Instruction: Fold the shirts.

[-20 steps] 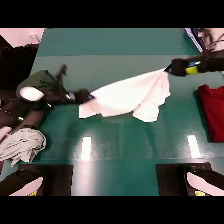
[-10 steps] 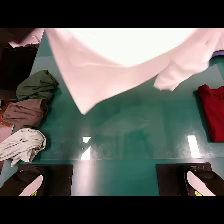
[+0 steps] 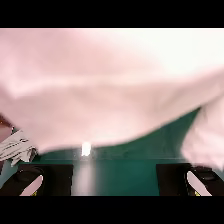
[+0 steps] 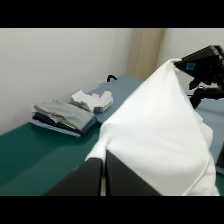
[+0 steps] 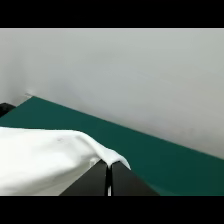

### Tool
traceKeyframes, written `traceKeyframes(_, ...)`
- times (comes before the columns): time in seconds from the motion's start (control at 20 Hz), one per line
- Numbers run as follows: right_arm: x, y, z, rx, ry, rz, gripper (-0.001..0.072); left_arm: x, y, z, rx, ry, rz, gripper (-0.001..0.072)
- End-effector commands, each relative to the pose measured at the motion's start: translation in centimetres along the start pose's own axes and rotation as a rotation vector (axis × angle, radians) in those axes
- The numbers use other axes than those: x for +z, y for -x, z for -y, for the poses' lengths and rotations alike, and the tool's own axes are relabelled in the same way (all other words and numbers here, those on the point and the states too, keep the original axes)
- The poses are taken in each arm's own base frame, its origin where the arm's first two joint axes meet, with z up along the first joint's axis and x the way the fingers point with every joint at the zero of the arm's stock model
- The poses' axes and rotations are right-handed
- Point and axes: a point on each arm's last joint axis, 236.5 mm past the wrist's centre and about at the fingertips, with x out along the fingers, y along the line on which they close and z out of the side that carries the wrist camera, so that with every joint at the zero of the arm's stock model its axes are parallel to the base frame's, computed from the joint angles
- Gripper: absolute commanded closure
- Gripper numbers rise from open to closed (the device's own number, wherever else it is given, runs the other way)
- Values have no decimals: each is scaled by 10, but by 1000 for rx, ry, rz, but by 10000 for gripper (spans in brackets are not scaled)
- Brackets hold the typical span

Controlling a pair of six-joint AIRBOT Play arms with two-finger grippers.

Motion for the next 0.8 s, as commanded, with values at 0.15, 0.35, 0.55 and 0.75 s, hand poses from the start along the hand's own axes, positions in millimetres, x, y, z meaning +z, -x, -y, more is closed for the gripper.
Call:
traceKeyframes(0.15,-176,-78,8,134,-332,-683,697,-212,18,-119,354,311,-683,682)
traceKeyframes(0.35,-328,-142,10,189,-549,-1095,697,-371,3,-180,458,571,-780,682)
traceKeyframes(0.55,-426,-218,13,182,-587,-1137,696,-447,1,-247,666,605,-616,682)
traceKeyframes(0.75,-447,-284,21,139,-582,-1033,695,-448,-18,-296,740,583,-529,681)
